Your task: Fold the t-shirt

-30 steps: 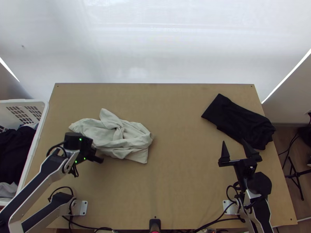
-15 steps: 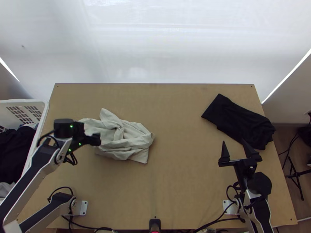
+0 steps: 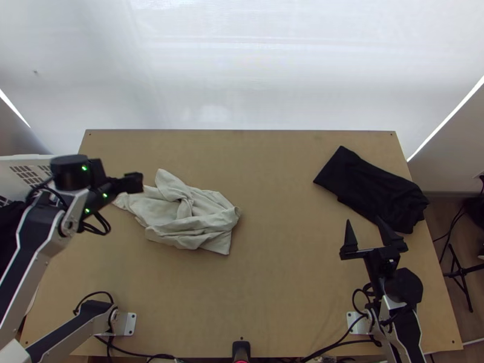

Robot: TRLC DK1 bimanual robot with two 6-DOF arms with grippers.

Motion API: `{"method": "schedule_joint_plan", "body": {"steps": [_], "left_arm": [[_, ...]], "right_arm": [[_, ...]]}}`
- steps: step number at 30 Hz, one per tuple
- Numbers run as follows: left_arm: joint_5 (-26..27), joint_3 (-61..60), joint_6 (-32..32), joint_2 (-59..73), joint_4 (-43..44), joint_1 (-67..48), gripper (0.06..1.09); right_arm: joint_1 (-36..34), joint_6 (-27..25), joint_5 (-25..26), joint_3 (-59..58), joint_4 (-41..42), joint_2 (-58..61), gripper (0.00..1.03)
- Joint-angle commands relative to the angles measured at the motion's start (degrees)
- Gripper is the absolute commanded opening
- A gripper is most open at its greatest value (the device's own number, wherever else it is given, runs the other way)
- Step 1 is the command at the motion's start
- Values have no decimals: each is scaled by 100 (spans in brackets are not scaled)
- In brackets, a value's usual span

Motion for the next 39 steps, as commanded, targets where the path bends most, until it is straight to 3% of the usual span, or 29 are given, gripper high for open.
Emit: {"method": "schedule_joint_plan", "body": {"steps": [1,9,27,29,31,34,39], "left_arm": [[-5,896,-191,346,-852,633,105],[-14,1502,117,592,-1704,1187,105],[-84,1740,-6,926,-1757,1274,105],[-172,1678,126,1014,-1871,1283,105],[-242,1599,257,1084,-2003,1283,105],[-365,1564,424,1145,-2047,1292,105],[-392,1590,512,1286,-2029,1397,105]], "right_arm": [[-2,0,8,1,1,1,98],[16,0,-1,-7,1,1,98],[104,17,-1,-7,-8,1,98],[156,404,-1,-7,-8,1,98],[174,483,-1,-7,-8,-8,98],[341,1353,-9,-7,1,-8,98],[227,1362,8,1,326,-16,98]]}}
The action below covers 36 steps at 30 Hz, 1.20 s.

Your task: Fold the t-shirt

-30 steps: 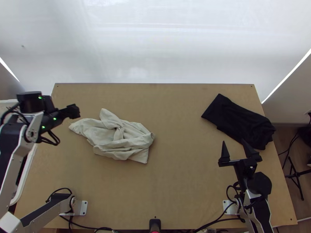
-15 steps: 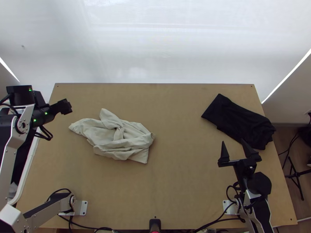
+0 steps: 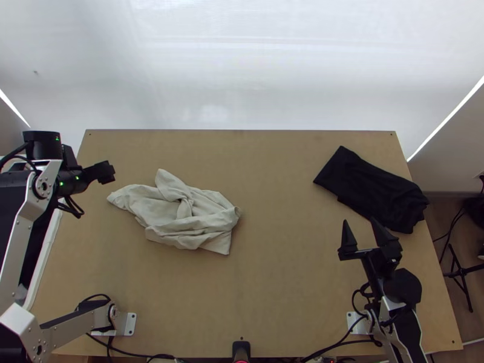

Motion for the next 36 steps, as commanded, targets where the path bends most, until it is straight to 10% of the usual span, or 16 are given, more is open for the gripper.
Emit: {"method": "schedule_joint_plan", "body": {"steps": [1,8,14,27,36], "left_arm": [[-88,-3,165,200,-47,115,105],[-88,67,182,305,6,123,105],[-79,146,218,349,23,71,105],[-70,-346,138,314,357,-114,105],[-70,-478,165,437,656,-175,105]], "right_arm": [[-75,348,23,25,329,-10,98],[303,-232,23,562,-32,192,98],[531,-320,-3,2548,-814,3304,98],[2184,1147,-460,8366,-4198,7927,98],[3590,-479,-504,10098,-5718,9904,98]]}}
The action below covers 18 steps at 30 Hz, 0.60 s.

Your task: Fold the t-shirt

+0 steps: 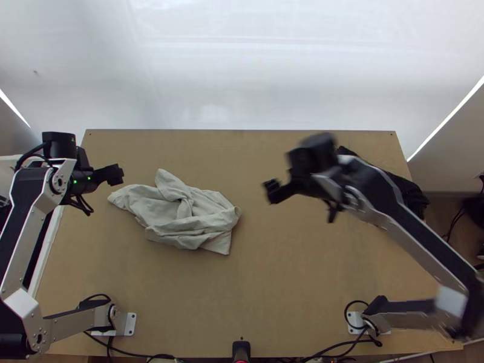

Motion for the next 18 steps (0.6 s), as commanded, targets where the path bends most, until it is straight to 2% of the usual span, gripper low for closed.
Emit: {"method": "schedule_joint_plan", "body": {"steps": [1,4,8,10,12,18], "left_arm": [[-3,-91,16,114,199,-47,105],[-11,-64,25,149,208,-11,105],[-11,-64,43,175,217,50,105],[-11,-64,43,175,208,50,105],[-29,-56,34,167,208,50,105],[-82,-38,34,114,208,103,105]], "right_arm": [[985,-607,-91,1403,-1015,1724,98],[1231,-616,-706,1438,-1112,2049,98],[1460,-440,-1163,1834,-1164,2498,95],[1565,-431,-1260,2221,-1279,2770,86],[1635,-431,-1269,2625,-1331,3025,84],[1837,-475,-1427,3231,-1340,3684,84]]}}
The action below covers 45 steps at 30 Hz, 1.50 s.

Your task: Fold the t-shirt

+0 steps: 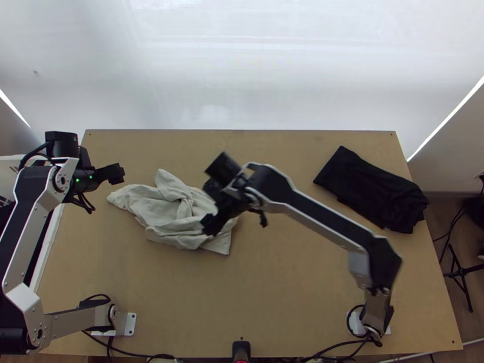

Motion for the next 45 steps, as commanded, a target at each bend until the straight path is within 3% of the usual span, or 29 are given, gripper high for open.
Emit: {"method": "schedule_joint_plan", "body": {"steps": [1,9,13,18,24,36,37,40,44,45], "left_arm": [[-49,8,1,-24,12,94,105],[-58,-27,-17,-24,12,253,105],[-58,-18,-34,-68,12,253,105],[-75,8,-25,-85,12,279,105],[-75,25,-8,-77,12,314,105],[-75,78,-8,-33,12,323,105],[-75,78,-8,-33,12,332,105],[-75,78,1,-33,12,340,105],[-75,113,1,-6,12,340,105],[-75,113,1,-6,12,340,105]], "right_arm": [[314,-32,-328,766,-103,880,84],[349,-49,-460,1144,-103,1619,83],[349,-23,-521,1663,29,1935,68],[367,-67,-513,1768,451,1988,68],[349,-665,-100,1531,451,1997,69],[297,-823,111,1469,574,2181,68],[297,-823,120,1469,574,2190,65],[297,-840,111,1390,741,2146,32],[270,-832,111,1408,828,2067,2],[261,-823,103,1399,828,2041,3]]}}
